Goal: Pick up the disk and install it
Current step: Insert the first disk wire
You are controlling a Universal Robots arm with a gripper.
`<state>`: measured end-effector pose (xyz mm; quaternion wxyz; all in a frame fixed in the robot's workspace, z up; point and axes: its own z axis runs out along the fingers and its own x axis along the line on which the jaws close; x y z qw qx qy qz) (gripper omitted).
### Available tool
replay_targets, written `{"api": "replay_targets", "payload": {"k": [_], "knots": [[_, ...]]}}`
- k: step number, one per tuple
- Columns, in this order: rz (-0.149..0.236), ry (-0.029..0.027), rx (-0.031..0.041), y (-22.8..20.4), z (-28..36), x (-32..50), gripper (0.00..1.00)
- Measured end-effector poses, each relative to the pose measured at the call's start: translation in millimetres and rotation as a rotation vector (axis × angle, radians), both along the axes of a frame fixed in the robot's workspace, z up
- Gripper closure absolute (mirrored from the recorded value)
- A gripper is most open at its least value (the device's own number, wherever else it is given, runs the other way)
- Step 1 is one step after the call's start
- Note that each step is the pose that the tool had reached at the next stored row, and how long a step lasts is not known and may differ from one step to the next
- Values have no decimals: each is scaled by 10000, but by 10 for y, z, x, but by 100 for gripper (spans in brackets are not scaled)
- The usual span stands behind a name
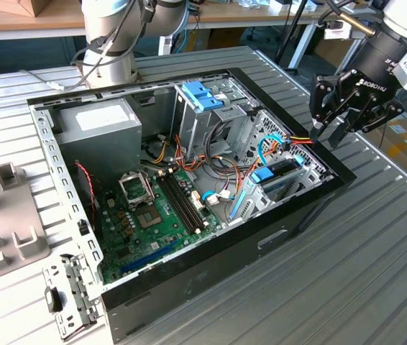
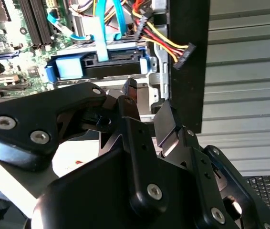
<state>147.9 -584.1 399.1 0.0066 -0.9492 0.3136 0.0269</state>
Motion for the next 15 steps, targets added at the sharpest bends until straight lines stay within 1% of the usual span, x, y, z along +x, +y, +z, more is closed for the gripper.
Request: {"api": "replay_targets", "payload": {"k": [4, 6, 10, 12, 14, 15], "knots": [[75, 0, 0, 0, -11, 79, 58], [154, 1, -4, 0, -27, 156, 58], [259, 1, -7, 4, -59, 238, 58], [305, 1, -8, 14, -76, 258, 58], [321, 1, -6, 34, -96, 273, 58], [322, 1, -8, 53, -106, 284, 58]]}}
